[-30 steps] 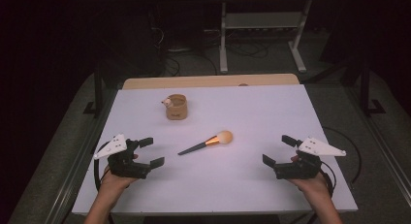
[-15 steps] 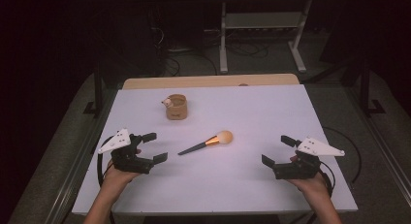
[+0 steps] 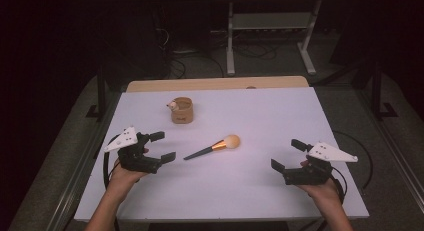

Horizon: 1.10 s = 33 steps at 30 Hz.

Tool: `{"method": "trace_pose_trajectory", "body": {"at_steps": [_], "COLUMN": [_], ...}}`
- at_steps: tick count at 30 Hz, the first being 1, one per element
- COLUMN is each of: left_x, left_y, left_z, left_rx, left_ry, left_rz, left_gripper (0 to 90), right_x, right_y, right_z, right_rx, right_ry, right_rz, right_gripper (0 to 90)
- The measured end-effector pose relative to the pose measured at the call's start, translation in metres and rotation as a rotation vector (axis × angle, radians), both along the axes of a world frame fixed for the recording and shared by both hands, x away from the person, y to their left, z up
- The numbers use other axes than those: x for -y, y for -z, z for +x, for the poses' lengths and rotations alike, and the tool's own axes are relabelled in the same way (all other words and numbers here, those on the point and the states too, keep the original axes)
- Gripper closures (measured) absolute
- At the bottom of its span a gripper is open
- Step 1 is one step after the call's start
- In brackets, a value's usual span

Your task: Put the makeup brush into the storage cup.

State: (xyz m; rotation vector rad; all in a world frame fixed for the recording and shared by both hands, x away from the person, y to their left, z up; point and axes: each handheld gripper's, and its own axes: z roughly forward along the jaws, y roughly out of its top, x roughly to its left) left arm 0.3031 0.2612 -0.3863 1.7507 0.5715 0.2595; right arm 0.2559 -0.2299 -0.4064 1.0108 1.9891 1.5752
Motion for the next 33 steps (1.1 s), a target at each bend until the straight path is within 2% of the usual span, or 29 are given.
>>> {"method": "trace_pose_trajectory", "body": {"at_steps": [3,16,21,33], "left_x": [0.002,0.008,0.009,0.012], "left_y": [-0.001,-0.006,-0.008,-0.009], "left_z": [0.002,0.012,0.013,0.021], "left_rx": [0.004,0.020,0.017,0.028], "left_ry": [0.003,0.010,0.008,0.011], "left_rz": [-0.013,-0.001,-0.011,0.010], "left_gripper": [10.9,10.9,10.9,10.9], "right_x": [0.000,-0.001,-0.001,-0.001], "right_y": [0.000,0.001,0.001,0.001], "right_z": [0.000,0.001,0.001,0.003], "right_rx": [0.000,-0.001,-0.005,0.001], "right_ry": [0.000,-0.004,-0.001,-0.003], "right_rz": [-0.002,-0.005,-0.005,-0.007], "right_gripper": [0.0,0.0,0.0,0.0]}}
